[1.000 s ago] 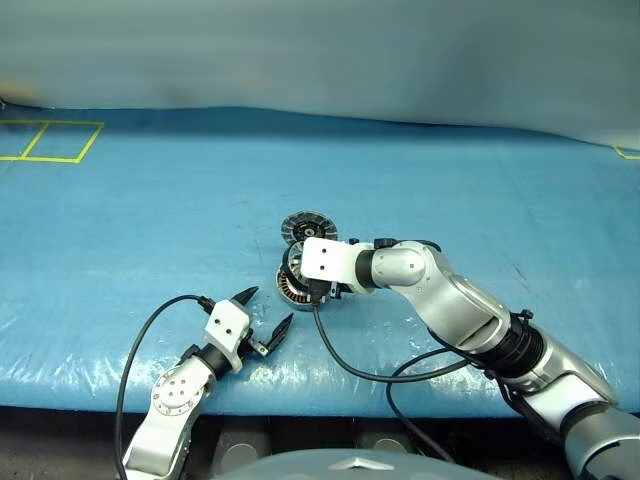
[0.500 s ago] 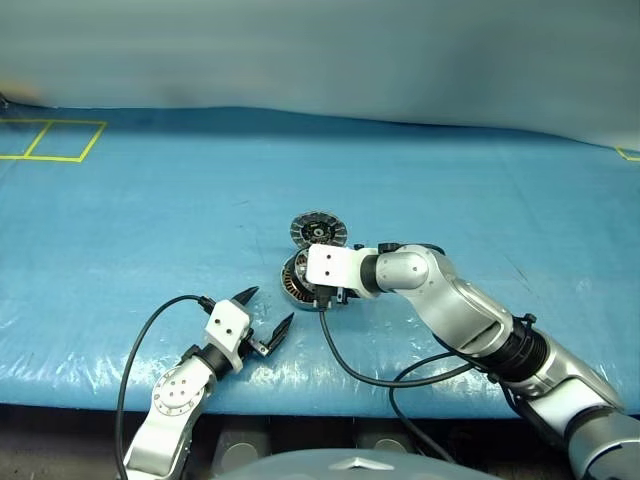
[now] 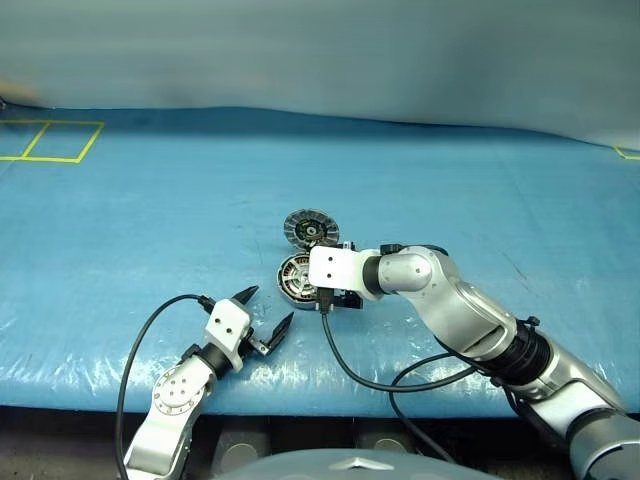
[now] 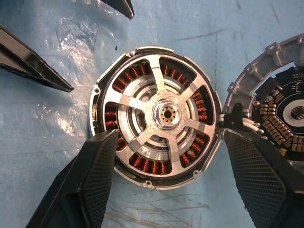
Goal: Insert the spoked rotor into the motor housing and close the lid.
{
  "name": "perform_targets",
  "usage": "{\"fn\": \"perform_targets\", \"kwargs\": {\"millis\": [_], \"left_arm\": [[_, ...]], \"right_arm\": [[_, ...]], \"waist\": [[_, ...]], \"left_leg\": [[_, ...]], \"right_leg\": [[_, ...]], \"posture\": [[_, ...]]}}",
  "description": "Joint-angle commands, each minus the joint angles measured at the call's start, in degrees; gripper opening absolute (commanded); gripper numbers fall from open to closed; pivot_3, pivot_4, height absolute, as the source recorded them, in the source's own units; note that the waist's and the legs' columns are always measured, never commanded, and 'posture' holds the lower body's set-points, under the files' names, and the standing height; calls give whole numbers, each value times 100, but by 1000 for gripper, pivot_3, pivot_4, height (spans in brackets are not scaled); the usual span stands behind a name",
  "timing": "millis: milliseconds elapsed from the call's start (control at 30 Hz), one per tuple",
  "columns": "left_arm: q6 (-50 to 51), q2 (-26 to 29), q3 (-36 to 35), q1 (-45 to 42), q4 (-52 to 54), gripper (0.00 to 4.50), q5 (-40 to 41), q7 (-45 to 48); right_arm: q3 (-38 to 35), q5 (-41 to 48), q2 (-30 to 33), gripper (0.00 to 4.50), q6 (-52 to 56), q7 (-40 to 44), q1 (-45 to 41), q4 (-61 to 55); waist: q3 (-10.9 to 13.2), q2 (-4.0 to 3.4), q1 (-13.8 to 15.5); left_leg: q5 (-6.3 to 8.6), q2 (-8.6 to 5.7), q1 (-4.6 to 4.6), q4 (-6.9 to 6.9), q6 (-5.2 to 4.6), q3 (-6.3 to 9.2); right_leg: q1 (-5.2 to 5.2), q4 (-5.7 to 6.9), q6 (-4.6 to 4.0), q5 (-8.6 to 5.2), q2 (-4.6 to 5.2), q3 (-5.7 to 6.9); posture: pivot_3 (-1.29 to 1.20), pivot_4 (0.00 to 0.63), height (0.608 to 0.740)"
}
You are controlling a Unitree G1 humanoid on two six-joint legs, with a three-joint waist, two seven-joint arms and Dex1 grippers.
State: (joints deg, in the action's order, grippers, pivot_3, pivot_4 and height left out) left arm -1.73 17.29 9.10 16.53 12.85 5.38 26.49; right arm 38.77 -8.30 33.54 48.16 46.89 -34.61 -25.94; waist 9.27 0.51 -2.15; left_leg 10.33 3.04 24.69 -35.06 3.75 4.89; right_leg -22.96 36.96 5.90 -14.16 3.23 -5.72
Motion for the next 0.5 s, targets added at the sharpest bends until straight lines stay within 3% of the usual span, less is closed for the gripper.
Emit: {"fn": "perform_targets", "kwargs": {"millis": [33, 200, 367, 500], "left_arm": [[-90, 12, -9, -1, 239, 4500, 26, 24], [-76, 29, 4, -12, 226, 4500, 24, 47], [-55, 30, 20, -77, 210, 4500, 29, 80], [-60, 31, 11, -82, 216, 4500, 24, 92]], "right_arm": [[-539, 268, -217, 3333, 340, -68, 71, -362], [-981, 512, -859, 1837, 830, -542, 374, -373], [-927, 448, -1544, 109, 1110, -1165, 518, -171], [-799, 393, -1904, 47, 1192, -1555, 520, 35]], "waist": [[0, 0, 0], [-1, 2, 0], [-1, 0, -13], [-1, 0, -16]], "left_leg": [[0, 0, 0, 0, 0, 0], [0, 0, 0, -2, 0, 1], [0, 1, -1, -1, 0, 2], [0, 0, -1, -2, 0, 2]], "right_leg": [[0, 0, 0, 0, 0, 0], [2, 1, 1, 1, 0, 0], [0, 5, 0, 1, -2, 1], [1, 4, 1, 1, -2, 1]], "posture": [[0, 150, 740], [0, 150, 740], [0, 150, 740], [0, 150, 740]]}}
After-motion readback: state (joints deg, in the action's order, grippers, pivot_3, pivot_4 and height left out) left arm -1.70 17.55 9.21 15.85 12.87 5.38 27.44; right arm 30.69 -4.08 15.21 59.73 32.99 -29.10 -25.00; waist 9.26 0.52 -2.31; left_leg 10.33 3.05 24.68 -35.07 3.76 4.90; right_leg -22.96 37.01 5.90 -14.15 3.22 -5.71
